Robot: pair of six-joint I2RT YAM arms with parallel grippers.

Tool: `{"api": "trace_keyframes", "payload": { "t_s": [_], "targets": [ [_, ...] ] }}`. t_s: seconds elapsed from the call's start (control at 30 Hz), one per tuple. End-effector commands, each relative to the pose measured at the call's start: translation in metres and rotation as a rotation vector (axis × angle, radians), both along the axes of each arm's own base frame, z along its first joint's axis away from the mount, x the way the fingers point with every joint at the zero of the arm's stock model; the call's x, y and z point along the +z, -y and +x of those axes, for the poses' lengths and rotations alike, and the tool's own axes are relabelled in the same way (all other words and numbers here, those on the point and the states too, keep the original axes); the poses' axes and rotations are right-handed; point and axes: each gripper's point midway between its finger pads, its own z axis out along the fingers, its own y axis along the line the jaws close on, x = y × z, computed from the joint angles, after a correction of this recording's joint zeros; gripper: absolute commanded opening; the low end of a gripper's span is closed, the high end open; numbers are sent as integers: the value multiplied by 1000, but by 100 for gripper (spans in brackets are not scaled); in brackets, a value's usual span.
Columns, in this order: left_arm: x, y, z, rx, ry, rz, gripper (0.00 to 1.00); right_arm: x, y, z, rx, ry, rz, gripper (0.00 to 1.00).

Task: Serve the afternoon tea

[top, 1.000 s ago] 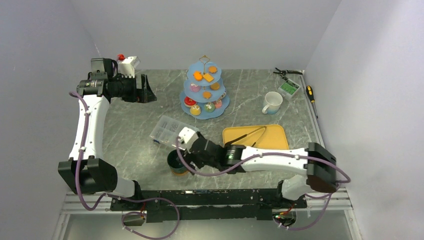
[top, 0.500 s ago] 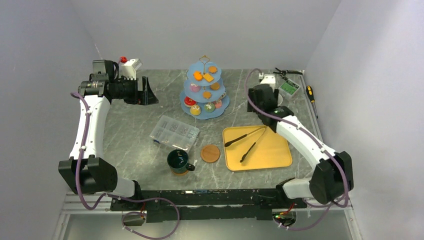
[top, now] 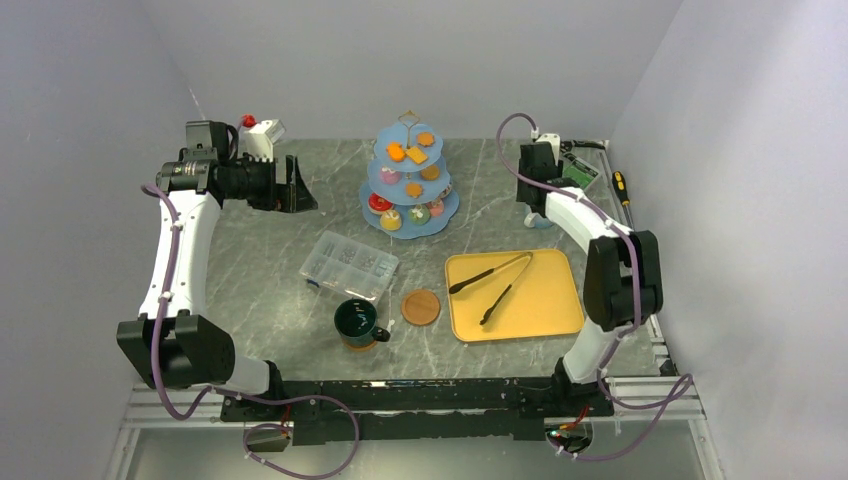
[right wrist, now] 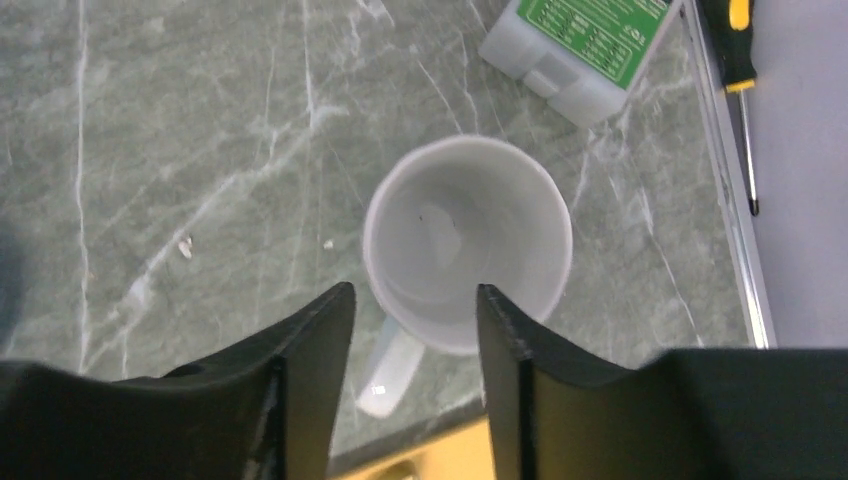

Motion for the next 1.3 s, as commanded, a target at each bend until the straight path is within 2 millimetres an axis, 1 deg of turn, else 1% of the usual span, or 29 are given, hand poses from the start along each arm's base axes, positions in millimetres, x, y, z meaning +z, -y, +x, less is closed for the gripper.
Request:
{"api": "trace_keyframes", "payload": {
  "t_s": [0.0, 0.13, 0.2, 0.27, 0.37, 0.4, 0.43, 0.47, 0.5, 0.53, 0.6, 0.67, 0.77, 0.87, 0.93, 0.97, 1.03, 1.07, 1.17, 1.23, 1.27],
  "targets": [
    [17, -3, 0, -7, 65, 24, 93, 19, -1, 35, 29, 75, 21, 46],
    [18, -4, -1, -9, 73, 35, 93, 7, -11, 45, 74, 49, 51, 21],
    [17, -5, -1, -10, 71, 41, 93, -1, -18, 45, 94, 17, 73, 12],
    [15, -5, -2, -13, 71, 44, 93, -6, -23, 44, 110, 2, 88, 9],
    [15, -5, -2, -14, 70, 41, 93, -12, -28, 39, 127, -12, 101, 9],
    [16, -5, -1, -15, 72, 41, 93, -13, -28, 36, 128, -19, 99, 12],
    [16, -4, -1, -14, 72, 40, 93, -16, -28, 34, 125, -25, 91, 16],
    [16, -5, -1, -14, 72, 39, 93, -17, -25, 33, 115, -28, 80, 29],
    [16, -4, -1, -15, 72, 38, 93, -17, -24, 31, 109, -29, 76, 38],
    [16, -4, -1, -15, 71, 38, 93, -17, -24, 30, 107, -29, 75, 42],
    [16, -4, -1, -13, 70, 38, 93, -16, -23, 29, 106, -19, 75, 45],
    [16, -5, -1, -10, 73, 39, 93, -16, -23, 29, 105, -15, 74, 46],
    [16, -6, -1, -7, 73, 44, 93, -18, -20, 31, 95, -22, 61, 41],
    [17, -6, -1, -6, 76, 50, 93, -24, -17, 32, 82, -43, 41, 38],
    [17, -7, -1, -8, 79, 53, 93, -28, -17, 32, 84, -55, 36, 32],
    [16, -7, -2, -8, 77, 55, 93, -28, -19, 32, 90, -55, 41, 26],
    [16, -7, -2, -9, 78, 59, 93, -27, -28, 31, 119, -47, 55, 14],
    [16, -7, -2, -10, 77, 58, 93, -26, -36, 29, 145, -41, 61, 10],
    [15, -7, -2, -10, 75, 56, 93, -21, -65, 21, 250, -32, 65, 4],
    [14, -7, -1, -10, 74, 54, 93, -17, -90, 12, 347, -31, 70, 0],
    [14, -7, -2, -11, 74, 55, 93, -15, -102, 6, 385, -30, 69, 0]
  ]
}}
